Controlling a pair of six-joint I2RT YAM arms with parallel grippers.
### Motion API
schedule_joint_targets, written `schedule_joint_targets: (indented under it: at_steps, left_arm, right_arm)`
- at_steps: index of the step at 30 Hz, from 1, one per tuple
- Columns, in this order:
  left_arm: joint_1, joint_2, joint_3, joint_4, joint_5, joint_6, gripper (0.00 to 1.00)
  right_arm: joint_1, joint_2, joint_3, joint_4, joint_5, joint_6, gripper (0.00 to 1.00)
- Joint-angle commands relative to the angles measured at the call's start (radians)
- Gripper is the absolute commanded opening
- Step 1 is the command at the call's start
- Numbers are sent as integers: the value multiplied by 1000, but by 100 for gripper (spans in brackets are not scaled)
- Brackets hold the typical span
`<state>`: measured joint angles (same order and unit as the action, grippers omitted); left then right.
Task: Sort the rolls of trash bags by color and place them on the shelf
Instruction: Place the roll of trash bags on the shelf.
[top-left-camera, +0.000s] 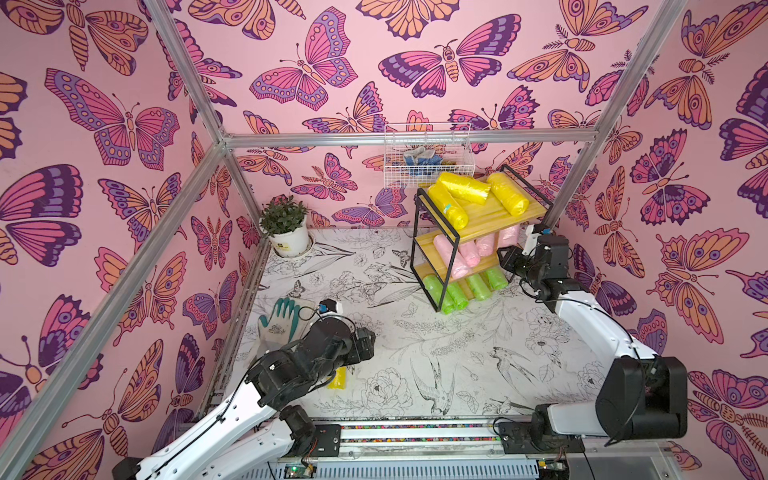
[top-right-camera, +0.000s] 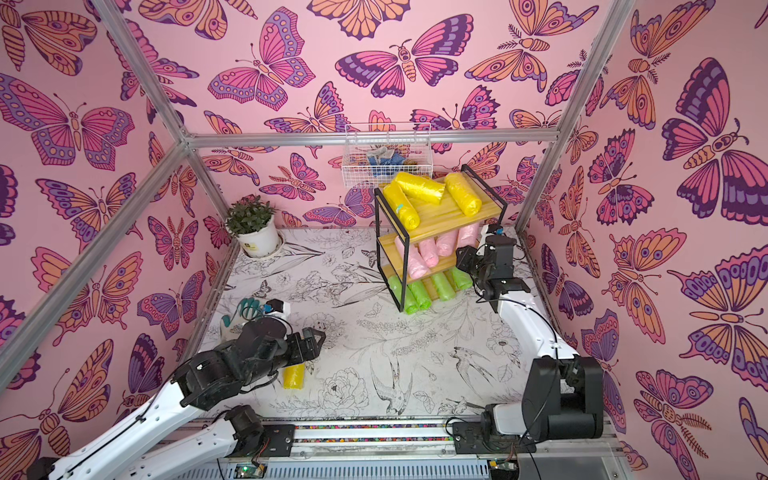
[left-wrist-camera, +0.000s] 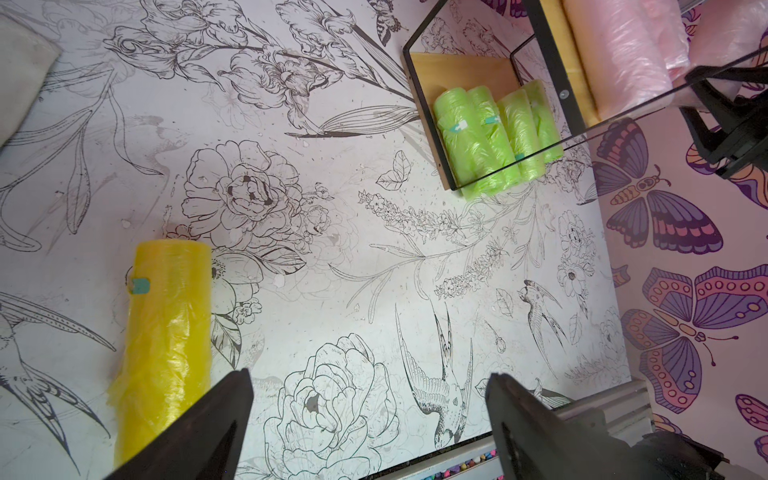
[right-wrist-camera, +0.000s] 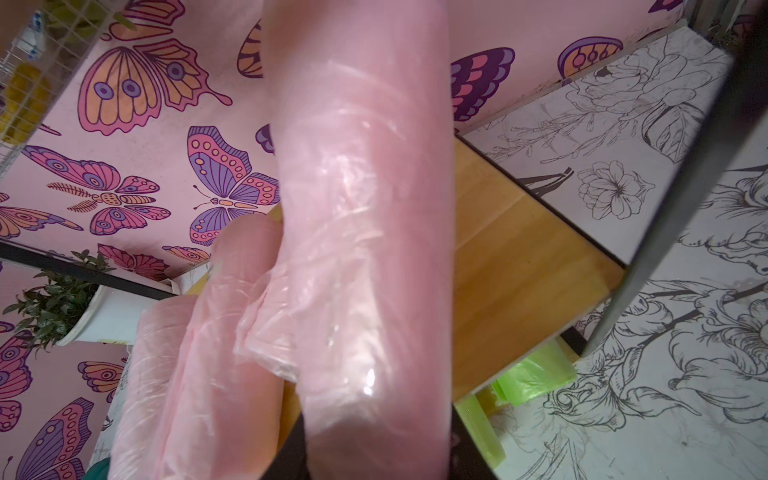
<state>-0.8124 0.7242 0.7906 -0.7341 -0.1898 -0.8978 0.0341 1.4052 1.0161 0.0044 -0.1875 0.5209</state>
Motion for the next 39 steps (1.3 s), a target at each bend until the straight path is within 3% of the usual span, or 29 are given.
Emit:
schedule_joint_targets:
  at_steps: [1, 4, 7, 11, 18, 27, 39]
  left_arm:
    - [7, 10, 15, -13, -27, 17, 94]
    - [9, 25, 16, -13, -28, 18, 94]
    - [17, 43, 17, -15, -27, 20, 95]
    - [53, 70, 13, -24, -1, 4, 95]
    - [176, 173, 25, -48, 168, 14, 96]
    - [242, 326, 151, -172, 154, 99, 97]
    - [326, 473, 155, -190, 181, 140, 97]
  right_arm:
    - [-10, 26, 60, 41, 7, 11, 17]
    - [-14, 56, 87, 33, 2, 14, 38]
    - [-16, 73, 106, 12, -3, 14, 44]
    - [-16, 71, 101, 1, 6, 15, 47]
    - [-20, 34, 86, -56, 26, 8, 51]
    - [-25, -73, 78, -193, 50, -13, 64]
    - [-40, -363, -74, -345, 18, 54, 65]
